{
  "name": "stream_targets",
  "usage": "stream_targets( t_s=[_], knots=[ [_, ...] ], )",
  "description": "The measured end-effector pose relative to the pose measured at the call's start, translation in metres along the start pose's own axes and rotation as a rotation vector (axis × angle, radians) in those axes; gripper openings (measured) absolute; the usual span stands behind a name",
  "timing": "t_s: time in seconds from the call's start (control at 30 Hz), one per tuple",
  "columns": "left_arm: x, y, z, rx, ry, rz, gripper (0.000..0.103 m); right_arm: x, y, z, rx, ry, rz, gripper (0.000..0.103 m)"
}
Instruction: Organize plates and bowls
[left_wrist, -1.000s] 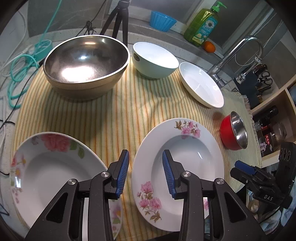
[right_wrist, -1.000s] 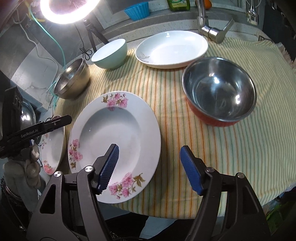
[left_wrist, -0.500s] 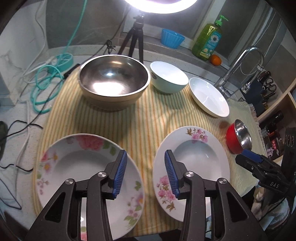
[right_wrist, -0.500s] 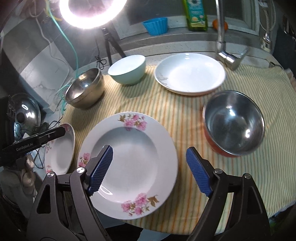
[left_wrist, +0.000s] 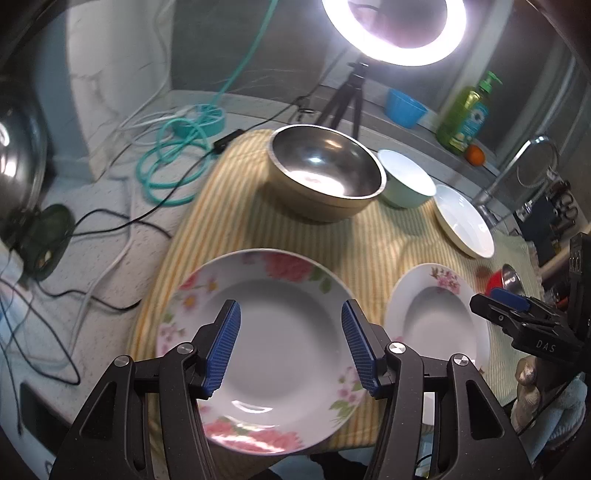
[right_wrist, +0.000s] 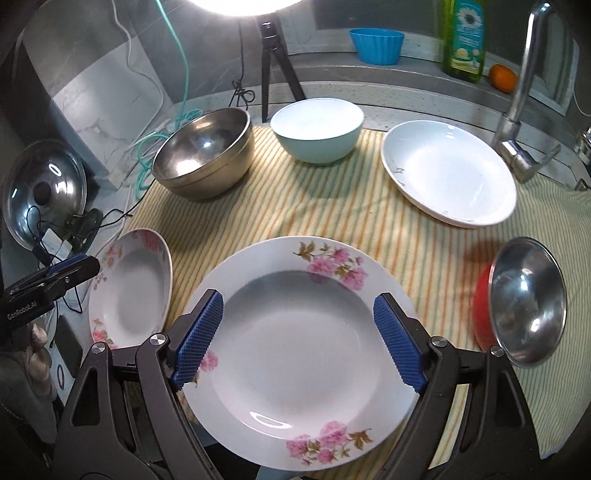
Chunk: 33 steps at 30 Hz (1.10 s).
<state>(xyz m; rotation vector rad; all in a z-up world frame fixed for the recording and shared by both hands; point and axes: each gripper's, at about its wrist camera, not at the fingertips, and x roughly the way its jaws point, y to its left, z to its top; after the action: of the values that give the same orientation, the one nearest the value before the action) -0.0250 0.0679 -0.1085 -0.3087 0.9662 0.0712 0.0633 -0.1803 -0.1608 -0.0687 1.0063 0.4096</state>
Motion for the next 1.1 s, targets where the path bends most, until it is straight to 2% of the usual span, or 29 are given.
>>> stream_targets(
  t_s=[0.3,0.5,0.63,0.97,1.1],
  knots=[
    [-0.003,0.056,-0.019,-0.184,0.022,0.010,0.056,0.019,0.043,0.016,-0.105,0.023,0.108,0.084],
    [0.002,0.078,-0.030,-0.276,0.047,-0.016,0.053,0.040,0.071,0.021,-0.152,0.085,0.192,0.064],
    [0.006,0.089,-0.034,-0.312,0.062,-0.038,0.046,0.055,0.081,0.020,-0.156,0.132,0.227,0.050],
    [0.019,0.102,-0.041,-0.354,0.104,-0.076,0.035,0.087,0.096,0.020,-0.158,0.209,0.250,0.038],
    [0.024,0.101,-0.042,-0.353,0.119,-0.094,0.029,0.097,0.100,0.019,-0.158,0.241,0.255,0.028]
  ],
)
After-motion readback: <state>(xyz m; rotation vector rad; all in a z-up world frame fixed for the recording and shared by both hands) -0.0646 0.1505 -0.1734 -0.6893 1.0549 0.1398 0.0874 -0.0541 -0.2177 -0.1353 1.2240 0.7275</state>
